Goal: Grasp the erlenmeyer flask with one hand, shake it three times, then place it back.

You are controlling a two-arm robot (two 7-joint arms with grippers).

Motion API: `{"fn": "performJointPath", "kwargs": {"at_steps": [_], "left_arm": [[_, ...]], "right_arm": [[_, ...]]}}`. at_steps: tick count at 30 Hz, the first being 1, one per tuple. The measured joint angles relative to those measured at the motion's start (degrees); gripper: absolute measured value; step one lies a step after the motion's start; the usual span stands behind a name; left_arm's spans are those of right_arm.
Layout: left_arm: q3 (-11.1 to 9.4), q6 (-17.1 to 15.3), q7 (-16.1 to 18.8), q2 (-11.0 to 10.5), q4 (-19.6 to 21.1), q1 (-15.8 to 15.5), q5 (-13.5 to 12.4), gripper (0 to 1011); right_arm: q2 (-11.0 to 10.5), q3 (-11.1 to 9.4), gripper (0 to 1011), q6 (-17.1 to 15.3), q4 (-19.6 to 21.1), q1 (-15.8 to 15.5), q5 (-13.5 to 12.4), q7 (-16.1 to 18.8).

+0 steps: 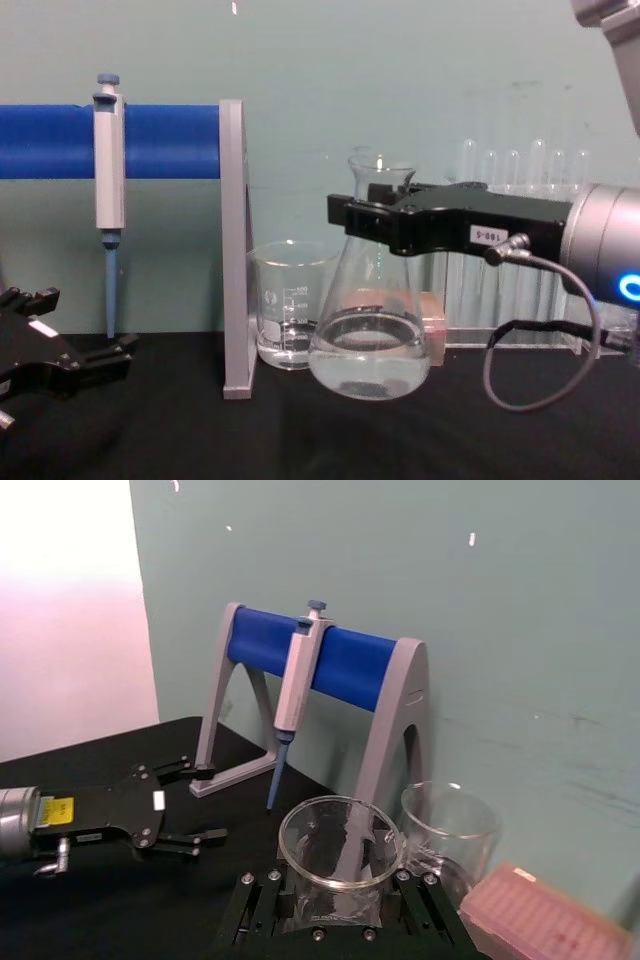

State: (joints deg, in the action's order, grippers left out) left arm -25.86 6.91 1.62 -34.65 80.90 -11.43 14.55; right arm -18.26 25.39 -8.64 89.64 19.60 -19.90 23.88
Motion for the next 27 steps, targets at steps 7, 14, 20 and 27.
{"fn": "performJointPath", "kwargs": {"at_steps": [7, 14, 20, 27], "left_arm": [[0.0, 0.0, 0.0, 0.0, 0.0, 0.0, 0.0, 1001], [0.0, 0.0, 0.0, 0.0, 0.0, 0.0, 0.0, 1001], [0.0, 0.0, 0.0, 0.0, 0.0, 0.0, 0.0, 1001], [0.0, 0.0, 0.0, 0.0, 0.0, 0.0, 0.0, 1001]], "right_arm": [[-0.32, 1.08, 450, 0.11, -0.31, 0.47, -0.64, 0.51], [-0.54, 1.53, 450, 0.62, -0.88, 0.76, -1.23, 0.74], [-0.75, 1.83, 450, 1.97, -1.71, 0.98, -1.78, 1.48], [-0.78, 2.21, 450, 3.98, -3.19, 1.08, -2.43, 2.5]]}}
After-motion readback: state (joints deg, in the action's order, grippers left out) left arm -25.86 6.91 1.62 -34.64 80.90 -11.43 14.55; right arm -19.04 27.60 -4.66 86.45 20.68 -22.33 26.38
